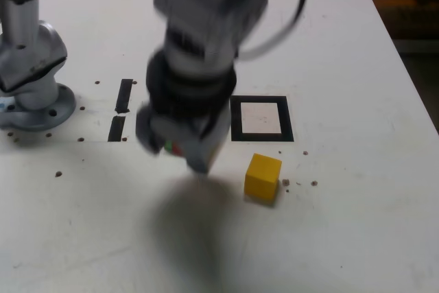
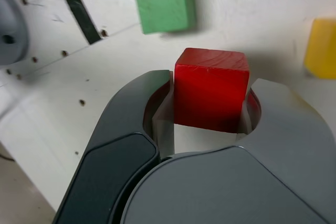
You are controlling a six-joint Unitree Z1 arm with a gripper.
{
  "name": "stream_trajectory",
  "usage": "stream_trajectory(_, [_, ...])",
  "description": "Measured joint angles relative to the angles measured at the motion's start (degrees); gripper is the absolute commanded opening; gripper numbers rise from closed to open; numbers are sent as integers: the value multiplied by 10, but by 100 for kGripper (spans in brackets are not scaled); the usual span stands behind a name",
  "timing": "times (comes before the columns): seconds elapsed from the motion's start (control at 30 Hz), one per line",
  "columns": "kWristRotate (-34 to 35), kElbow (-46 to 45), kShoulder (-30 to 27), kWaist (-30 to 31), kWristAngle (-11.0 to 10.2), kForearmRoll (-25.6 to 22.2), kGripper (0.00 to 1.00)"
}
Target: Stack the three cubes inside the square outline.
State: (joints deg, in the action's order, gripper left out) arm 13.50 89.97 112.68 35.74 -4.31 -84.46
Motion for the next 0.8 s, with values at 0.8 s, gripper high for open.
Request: stream_trajectory(0.8, [26,73,74,-217,19,50,11])
